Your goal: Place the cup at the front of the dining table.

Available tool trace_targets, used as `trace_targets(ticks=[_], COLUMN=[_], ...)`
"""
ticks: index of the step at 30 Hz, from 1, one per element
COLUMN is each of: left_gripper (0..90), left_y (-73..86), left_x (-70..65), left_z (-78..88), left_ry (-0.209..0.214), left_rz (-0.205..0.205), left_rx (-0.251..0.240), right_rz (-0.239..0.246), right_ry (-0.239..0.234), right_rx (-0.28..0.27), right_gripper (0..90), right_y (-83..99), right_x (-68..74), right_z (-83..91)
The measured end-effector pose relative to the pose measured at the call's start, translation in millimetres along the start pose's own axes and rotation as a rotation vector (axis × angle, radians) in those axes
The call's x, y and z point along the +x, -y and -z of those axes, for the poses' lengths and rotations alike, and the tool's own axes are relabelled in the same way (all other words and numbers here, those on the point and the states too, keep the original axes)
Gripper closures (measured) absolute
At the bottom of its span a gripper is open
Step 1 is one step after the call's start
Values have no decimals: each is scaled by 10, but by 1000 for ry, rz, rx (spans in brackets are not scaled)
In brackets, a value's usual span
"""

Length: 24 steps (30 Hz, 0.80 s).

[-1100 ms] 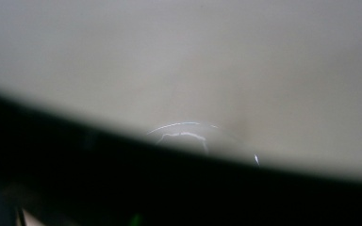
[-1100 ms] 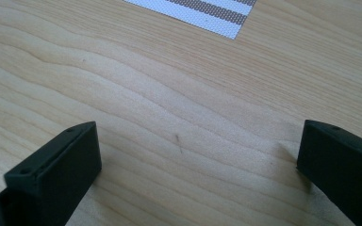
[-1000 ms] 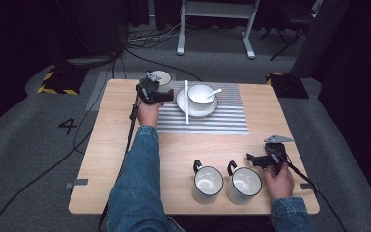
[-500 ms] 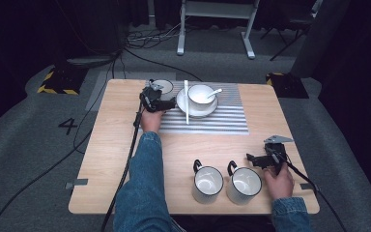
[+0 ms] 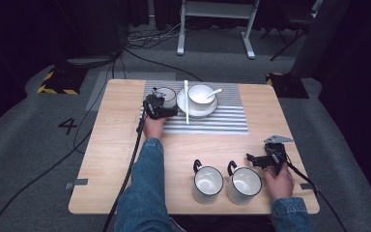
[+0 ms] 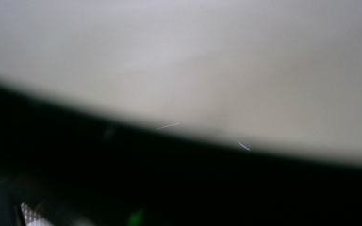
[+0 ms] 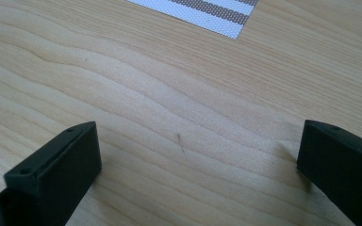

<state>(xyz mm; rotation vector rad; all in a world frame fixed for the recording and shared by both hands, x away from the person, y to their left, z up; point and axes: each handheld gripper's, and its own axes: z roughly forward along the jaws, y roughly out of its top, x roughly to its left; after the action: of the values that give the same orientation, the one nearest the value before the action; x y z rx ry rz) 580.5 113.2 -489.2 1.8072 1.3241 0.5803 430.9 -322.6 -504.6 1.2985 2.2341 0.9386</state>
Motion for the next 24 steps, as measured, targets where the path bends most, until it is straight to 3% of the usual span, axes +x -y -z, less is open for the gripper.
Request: trace_targets(ticks=[11, 16, 24], left_gripper=[39, 38, 31], left_y=[110, 132, 141], left_x=[-4, -41, -37], left_z=[14, 38, 41], left_ry=[0, -25, -26], left_rz=[4, -54, -36], left_rx=[-3, 29, 59], right_rz=[6, 12, 12], right_ry=[3, 6, 4], right_rx=[2, 3, 4], right_gripper=[2, 2, 2], right_y=[1, 3, 4], right_x=[-5, -7, -5], right_z=[2, 3, 4])
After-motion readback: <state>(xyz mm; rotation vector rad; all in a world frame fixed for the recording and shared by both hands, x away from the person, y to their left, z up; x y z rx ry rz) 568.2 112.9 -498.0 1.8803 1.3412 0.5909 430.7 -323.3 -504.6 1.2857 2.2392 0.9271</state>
